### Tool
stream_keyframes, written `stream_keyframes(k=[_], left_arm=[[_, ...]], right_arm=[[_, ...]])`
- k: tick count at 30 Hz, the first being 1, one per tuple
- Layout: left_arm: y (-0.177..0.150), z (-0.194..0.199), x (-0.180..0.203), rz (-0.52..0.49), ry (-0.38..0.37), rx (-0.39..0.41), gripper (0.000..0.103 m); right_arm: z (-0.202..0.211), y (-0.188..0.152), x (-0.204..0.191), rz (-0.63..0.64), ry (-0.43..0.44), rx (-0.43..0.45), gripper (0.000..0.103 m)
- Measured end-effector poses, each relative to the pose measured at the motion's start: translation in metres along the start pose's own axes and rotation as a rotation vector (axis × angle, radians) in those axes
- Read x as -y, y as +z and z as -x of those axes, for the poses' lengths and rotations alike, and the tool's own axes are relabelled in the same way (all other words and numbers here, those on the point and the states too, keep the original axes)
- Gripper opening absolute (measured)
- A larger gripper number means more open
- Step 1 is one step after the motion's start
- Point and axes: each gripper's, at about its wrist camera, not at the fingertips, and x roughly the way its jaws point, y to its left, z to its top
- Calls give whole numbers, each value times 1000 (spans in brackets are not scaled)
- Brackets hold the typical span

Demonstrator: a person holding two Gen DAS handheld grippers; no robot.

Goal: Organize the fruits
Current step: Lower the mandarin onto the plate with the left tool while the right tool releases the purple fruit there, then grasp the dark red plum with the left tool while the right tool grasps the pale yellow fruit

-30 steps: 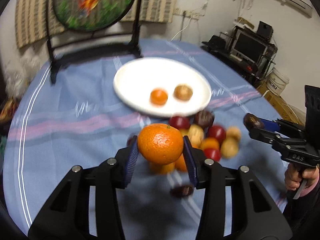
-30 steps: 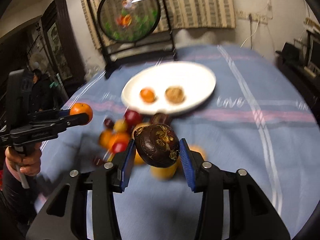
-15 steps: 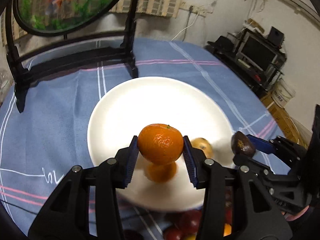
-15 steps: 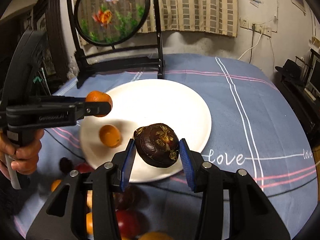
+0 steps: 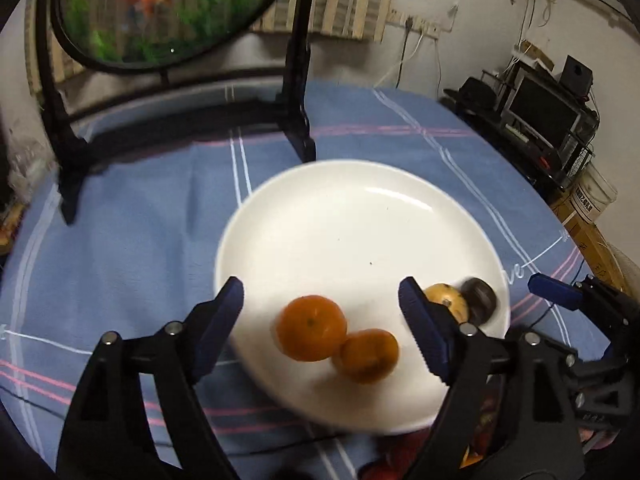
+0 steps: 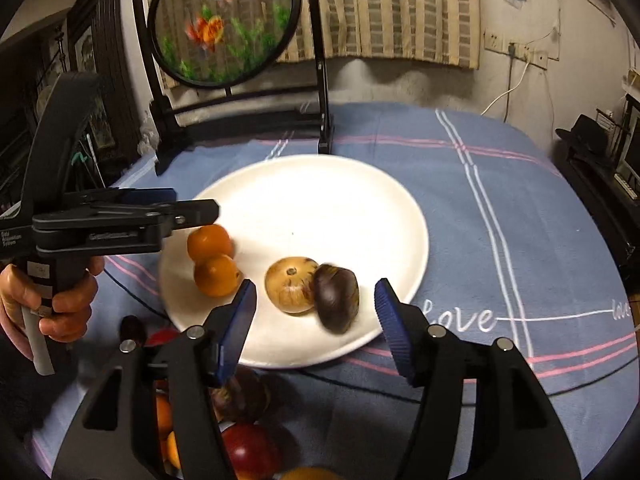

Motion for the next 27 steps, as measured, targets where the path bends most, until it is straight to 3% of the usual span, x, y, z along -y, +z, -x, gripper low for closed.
stream_keyframes(k=[6, 14, 19, 23, 27], left_arm=[[-31, 64, 8, -30, -31, 84, 97], [-110, 105, 34, -194, -93, 67, 98], [-150, 109, 25, -106, -130, 34, 98], [-161, 114, 27, -124, -106, 27, 98], [-171, 111, 33, -177, -36, 16, 98]], right_arm=[[42, -24, 4, -81, 20, 17, 64], [82, -97, -16, -141, 0, -24, 64], [82, -123, -46, -80, -60, -47, 64], [71, -125, -51, -83, -74, -66, 64], [61, -128, -51, -95, -125, -87, 64]])
